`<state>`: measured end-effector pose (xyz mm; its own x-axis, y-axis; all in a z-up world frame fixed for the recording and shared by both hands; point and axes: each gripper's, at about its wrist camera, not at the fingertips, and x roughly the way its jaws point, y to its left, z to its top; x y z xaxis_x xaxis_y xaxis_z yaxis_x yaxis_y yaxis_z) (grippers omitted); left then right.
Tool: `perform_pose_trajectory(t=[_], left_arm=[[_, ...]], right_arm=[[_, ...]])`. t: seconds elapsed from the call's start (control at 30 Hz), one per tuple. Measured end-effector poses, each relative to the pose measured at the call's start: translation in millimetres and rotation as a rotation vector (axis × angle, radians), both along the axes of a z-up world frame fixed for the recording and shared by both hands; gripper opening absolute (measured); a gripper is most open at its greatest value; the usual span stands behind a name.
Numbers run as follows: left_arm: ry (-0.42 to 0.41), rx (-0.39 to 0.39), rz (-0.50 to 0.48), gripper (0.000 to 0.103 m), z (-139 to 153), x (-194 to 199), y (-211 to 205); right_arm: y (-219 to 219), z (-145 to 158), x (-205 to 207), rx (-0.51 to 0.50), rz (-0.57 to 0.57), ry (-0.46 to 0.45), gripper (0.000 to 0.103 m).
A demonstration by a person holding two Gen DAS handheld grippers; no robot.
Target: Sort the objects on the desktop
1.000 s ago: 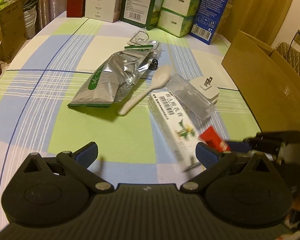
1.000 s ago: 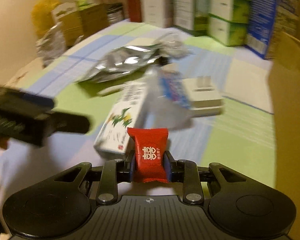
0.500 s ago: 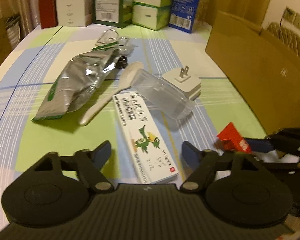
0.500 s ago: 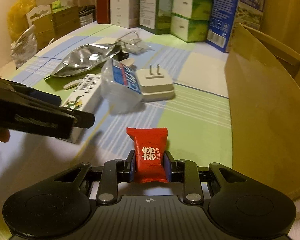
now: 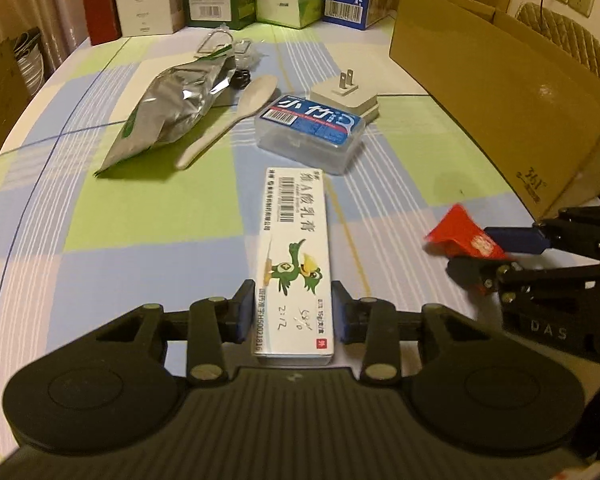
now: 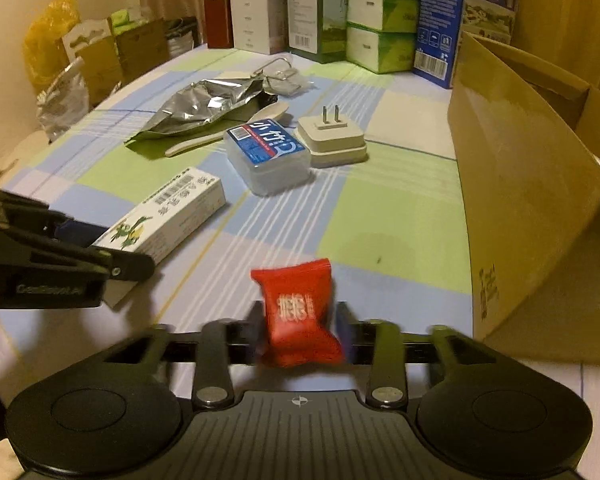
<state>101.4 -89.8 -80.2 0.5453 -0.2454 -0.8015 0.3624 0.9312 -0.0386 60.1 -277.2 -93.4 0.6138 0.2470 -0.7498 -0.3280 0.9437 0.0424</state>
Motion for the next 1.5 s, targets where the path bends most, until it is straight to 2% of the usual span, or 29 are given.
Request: perform_pose_trajectory(t=[0.03,0.1,0.3,0.57,0.7,0.87,0.93,0.97,1.17,1.5], left_arm=[[0.0,-0.011,0.007,0.037,0.8,-2.5,2.2],[-0.01,-0.015,0.012,0.044,2.5,-5.6,4.5],[-0.041,-0.024,0.016,0.047,4.7,-1.1,6.7],[-0.067,-0.011,-0.035,0.05,-1.7,8.6,-4.0],[-0.08,0.014,-0.046,0.05,-7.0,13.7,-9.1],[-0.089,0.036,-0.058,0.048,-11.1,15.2,-11.6],[-0.09,0.033,-0.059,0.041,-10.8,13.2,-11.2],[-0.092,0.035,-0.058,0.034,-10.2,11.7,-11.2],[-0.075,0.024,-0.04,0.033,-6.1,3.2,-10.7],[-0.088,0.01,-0.039,0.033,16.5,-18.5,-11.3]], right_arm=[[-2.5,-0.6,-1.3,0.008,-0.009,-0.006,0.067],[-4.5,-1.9,-1.2,0.02,-0.016,-0.005,0.067],[-2.8,-7.0,0.8,0.036,0.015,-0.037,0.066],[1.6,-10.4,-0.7,0.018,0.022,-0.092,0.038],[-0.1,-10.9,-0.7,0.021,0.019,-0.097,0.034],[-0.5,-10.7,-0.8,0.021,0.016,-0.099,0.03],[-0.4,-10.6,-0.8,0.021,0.013,-0.097,0.026],[-0.5,-10.5,-1.0,0.024,0.011,-0.093,0.026],[-0.8,-3.5,-6.3,0.019,-0.002,-0.094,0.025],[-6.6,26.4,-25.8,0.03,-0.036,-0.131,0.025]])
